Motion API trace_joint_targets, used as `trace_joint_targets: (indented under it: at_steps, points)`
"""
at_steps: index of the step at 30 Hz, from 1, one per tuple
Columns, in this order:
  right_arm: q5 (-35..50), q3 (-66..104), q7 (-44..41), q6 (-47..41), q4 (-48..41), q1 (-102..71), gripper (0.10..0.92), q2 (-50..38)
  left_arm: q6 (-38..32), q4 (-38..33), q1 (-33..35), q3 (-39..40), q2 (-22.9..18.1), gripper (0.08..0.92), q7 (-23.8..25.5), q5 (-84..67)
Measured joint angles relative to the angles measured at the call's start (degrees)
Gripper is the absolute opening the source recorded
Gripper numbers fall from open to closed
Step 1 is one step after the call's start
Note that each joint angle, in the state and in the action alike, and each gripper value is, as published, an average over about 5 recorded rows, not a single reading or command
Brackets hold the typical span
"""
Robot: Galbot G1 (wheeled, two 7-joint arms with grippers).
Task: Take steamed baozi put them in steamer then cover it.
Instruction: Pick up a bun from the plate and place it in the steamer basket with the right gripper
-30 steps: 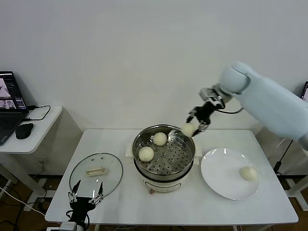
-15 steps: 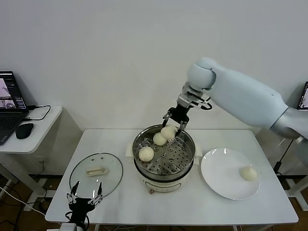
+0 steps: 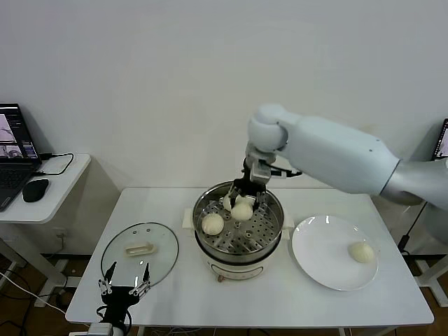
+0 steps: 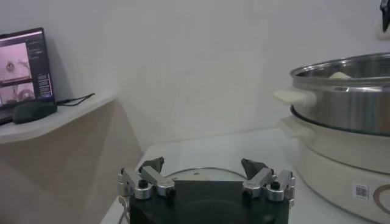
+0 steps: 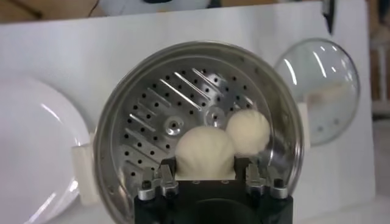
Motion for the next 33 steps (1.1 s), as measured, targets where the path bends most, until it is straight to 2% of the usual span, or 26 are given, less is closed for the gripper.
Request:
trace_joint_targets:
  at_steps: [13,31,33]
  points:
    - [-6.1,-0.2,1.3,1.9,2.5,-4.2,0.586,1.1,0.0,0.4,-0.5,0.1,0.1,0.823,0.1,-0.1]
    - [-7.8,-0.1,3.0,1.0,3.4,-7.3,0.586,1.6,0.2,0.6,-0.8,-0.1,0.2,0.823,0.2,0.0]
    - [-7.8,-0.1,3.4,0.7,3.5,-7.4,0.610,1.4,0.2,0.7,-0.8,0.0,0.2,0.823,0.2,0.0]
